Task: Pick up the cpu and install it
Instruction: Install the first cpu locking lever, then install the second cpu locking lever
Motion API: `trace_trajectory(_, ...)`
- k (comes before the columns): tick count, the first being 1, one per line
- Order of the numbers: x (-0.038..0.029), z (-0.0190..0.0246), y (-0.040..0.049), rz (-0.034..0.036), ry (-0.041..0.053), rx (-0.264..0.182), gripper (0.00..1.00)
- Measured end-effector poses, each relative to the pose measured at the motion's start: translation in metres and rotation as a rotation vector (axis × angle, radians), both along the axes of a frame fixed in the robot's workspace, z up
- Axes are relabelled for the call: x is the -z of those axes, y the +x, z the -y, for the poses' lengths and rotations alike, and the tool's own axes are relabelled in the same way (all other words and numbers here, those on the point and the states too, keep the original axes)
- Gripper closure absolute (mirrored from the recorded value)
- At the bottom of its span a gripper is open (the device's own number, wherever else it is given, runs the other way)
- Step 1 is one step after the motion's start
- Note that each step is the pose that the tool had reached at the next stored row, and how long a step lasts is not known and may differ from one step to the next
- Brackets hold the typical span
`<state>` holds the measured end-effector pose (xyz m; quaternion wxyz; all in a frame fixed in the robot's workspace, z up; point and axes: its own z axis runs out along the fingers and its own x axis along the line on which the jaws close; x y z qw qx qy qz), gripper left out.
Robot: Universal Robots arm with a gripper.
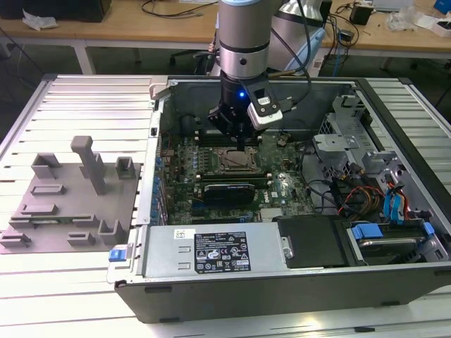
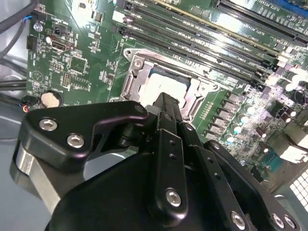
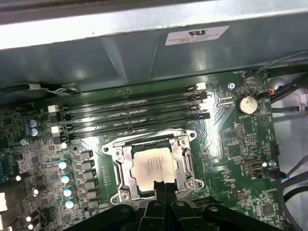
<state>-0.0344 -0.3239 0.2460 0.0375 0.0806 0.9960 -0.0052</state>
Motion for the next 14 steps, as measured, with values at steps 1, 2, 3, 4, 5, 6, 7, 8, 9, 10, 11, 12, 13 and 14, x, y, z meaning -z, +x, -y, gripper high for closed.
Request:
trace_trajectory(1, 0.0000, 0.0000, 0.0000, 0.0000, 0.0000, 0.000, 0.89)
trace_trajectory(2, 0.0000, 0.0000, 0.0000, -0.0001, 0.0000, 0.000, 0.89)
trace_trajectory(3, -0.0001, 0.0000, 0.0000, -0.0001, -0.0001, 0.000, 0.89)
trace_trajectory(4, 0.0000, 0.0000, 0.0000, -0.0001, 0.0000, 0.000, 0.89)
trace_trajectory(5, 0.0000, 0.0000, 0.0001, -0.0001, -0.0001, 0.000, 0.89)
trace_trajectory(6, -0.0001, 0.0000, 0.0001, -0.0001, -0.0001, 0.000, 0.89)
trace_trajectory(7, 0.0000, 0.0000, 0.0002, -0.0001, 0.0000, 0.000, 0.89)
trace_trajectory(8, 0.0000, 0.0000, 0.0002, -0.0001, -0.0001, 0.000, 0.89)
trace_trajectory(9, -0.0001, 0.0000, 0.0003, 0.0000, -0.0001, 0.000, 0.89)
trace_trajectory(10, -0.0001, 0.0000, 0.0003, -0.0001, -0.0001, 0.000, 0.89)
trace_trajectory(11, -0.0001, 0.0000, 0.0003, -0.0001, -0.0001, 0.000, 0.89)
trace_trajectory(12, -0.0001, 0.0000, 0.0003, -0.0001, -0.0001, 0.000, 0.89)
trace_trajectory(13, -0.0001, 0.0000, 0.0003, -0.0001, -0.0001, 0.000, 0.89)
trace_trajectory(14, -0.0001, 0.0000, 0.0003, -0.0001, -0.0001, 0.000, 0.89)
